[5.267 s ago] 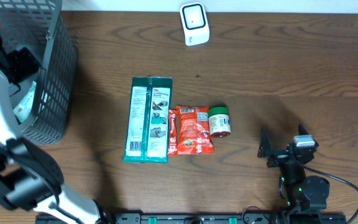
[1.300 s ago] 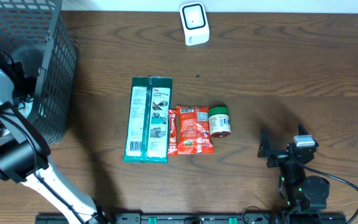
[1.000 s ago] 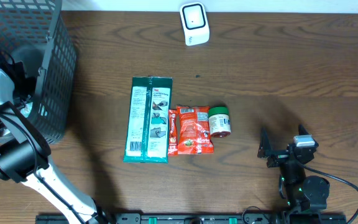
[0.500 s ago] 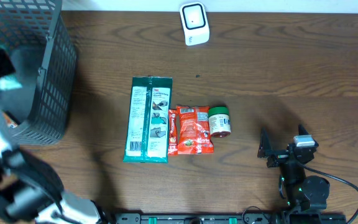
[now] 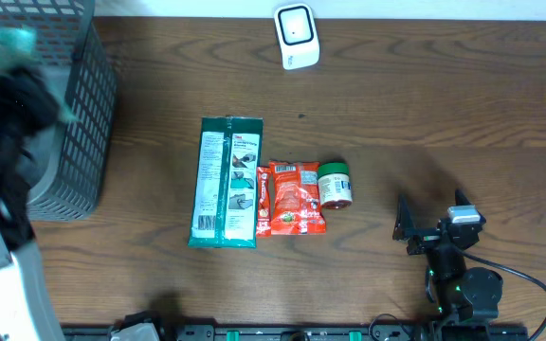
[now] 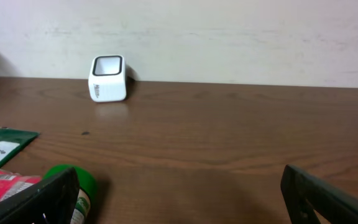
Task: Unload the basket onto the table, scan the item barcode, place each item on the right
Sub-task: 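Carry the wipes pack out and lower it onto the glove pack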
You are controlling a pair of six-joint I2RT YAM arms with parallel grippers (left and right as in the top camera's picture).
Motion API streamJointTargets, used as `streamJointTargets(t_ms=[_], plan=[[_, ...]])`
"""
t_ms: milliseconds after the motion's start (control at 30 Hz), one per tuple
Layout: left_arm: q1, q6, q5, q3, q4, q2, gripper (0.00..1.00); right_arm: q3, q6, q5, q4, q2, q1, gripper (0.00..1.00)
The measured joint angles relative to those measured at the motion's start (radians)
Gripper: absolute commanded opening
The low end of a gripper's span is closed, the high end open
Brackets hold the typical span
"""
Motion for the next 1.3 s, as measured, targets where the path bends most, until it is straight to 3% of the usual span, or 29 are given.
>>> streamJointTargets(t_ms=[233,533,700,933,1133,1300], plan=[[-0.286,-0.079,0.019,-0.119,-0.153,0.011,0.52,0.000,0.000,0.000,0.000,0.000,0.000,0.99],[-0.579,-0.187,0.016,-0.513,0.053,0.255,0.52,0.000,0.000,0.000,0.000,0.000,0.000,0.99],[-0.652,-0.228,0.014,-0.539,0.159,0.381,0.52,0.000,0.000,0.000,0.000,0.000,0.000,0.99],[-0.665,-0.254,-0.006,-0.539,0.185,0.512,0.52,0.000,0.000,0.000,0.000,0.000,0.000,0.99],[-0.665,-0.264,-0.012,-0.539,0.193,0.547,0.88,0.000,0.000,0.000,0.000,0.000,0.000,0.99],[-0.663,-0.257,-0.009,-0.525,0.159,0.546,0.90,0.000,0.000,0.000,0.000,0.000,0.000,0.99]])
